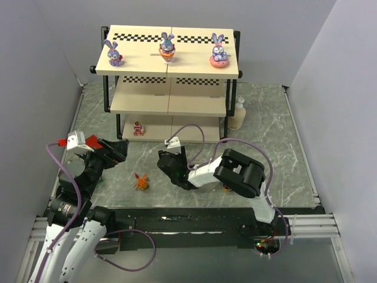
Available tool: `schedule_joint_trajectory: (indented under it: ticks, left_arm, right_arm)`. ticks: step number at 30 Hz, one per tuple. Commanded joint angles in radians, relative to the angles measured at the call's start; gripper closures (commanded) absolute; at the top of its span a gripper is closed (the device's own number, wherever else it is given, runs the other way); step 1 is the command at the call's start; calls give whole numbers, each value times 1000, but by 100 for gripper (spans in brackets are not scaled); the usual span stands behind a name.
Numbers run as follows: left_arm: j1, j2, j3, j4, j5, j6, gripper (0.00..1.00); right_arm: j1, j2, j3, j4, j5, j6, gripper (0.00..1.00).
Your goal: Place and organize the plastic toys onto the shelf
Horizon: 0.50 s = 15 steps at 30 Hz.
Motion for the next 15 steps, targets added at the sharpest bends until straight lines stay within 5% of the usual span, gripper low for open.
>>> schedule_joint_trajectory:
  ticks: [1, 15]
  left_arm:
    - [-2, -14, 1, 17, 27, 26, 4]
    - [-2, -6, 2, 26, 46, 30, 3]
  right_arm:
    - [20, 63, -3, 36, 53, 27, 32]
    - [31, 121, 15, 18, 108, 81, 25]
